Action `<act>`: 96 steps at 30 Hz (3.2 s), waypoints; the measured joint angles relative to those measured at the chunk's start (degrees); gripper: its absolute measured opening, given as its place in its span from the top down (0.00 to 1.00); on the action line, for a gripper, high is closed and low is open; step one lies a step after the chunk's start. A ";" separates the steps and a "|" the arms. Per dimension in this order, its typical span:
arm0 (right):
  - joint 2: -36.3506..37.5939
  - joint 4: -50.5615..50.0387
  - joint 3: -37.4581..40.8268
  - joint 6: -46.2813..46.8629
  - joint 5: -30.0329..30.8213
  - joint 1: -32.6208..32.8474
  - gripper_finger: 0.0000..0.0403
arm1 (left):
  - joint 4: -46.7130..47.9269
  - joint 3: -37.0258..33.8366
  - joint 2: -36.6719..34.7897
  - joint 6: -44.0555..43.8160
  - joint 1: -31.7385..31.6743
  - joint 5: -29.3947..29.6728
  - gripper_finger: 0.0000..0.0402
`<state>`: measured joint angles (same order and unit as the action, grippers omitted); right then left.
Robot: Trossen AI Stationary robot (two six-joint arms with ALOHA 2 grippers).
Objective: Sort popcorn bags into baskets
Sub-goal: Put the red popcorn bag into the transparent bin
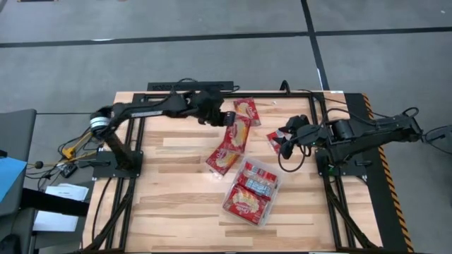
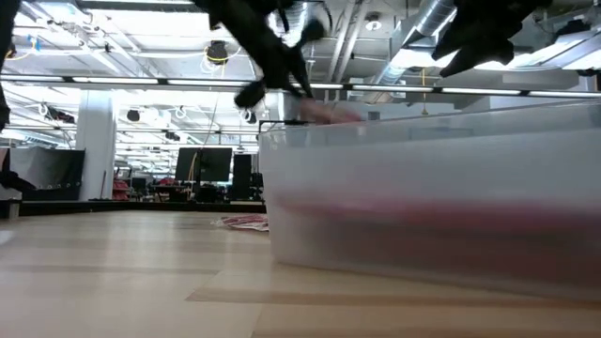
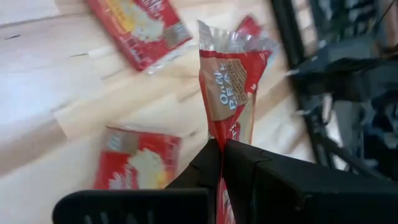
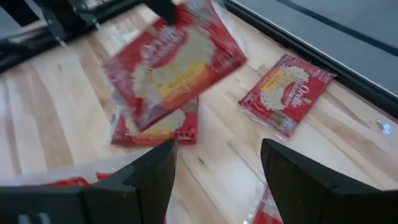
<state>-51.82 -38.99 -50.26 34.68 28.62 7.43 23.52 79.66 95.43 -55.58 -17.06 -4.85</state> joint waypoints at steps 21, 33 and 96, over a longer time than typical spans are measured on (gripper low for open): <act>0.10 5.23 0.00 1.27 -0.11 5.93 0.35 | -2.88 0.08 1.12 -53.96 44.70 66.90 1.00; 0.10 5.24 0.00 -1.26 -0.23 8.88 0.35 | -25.58 1.76 18.86 -63.57 49.85 72.90 1.00; 0.08 4.77 0.02 -2.12 -0.24 12.12 0.35 | 26.26 37.29 39.68 -80.10 53.64 68.90 1.00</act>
<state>-51.74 -34.22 -50.24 32.56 28.38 19.55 49.78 116.95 135.11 -135.68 36.57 64.05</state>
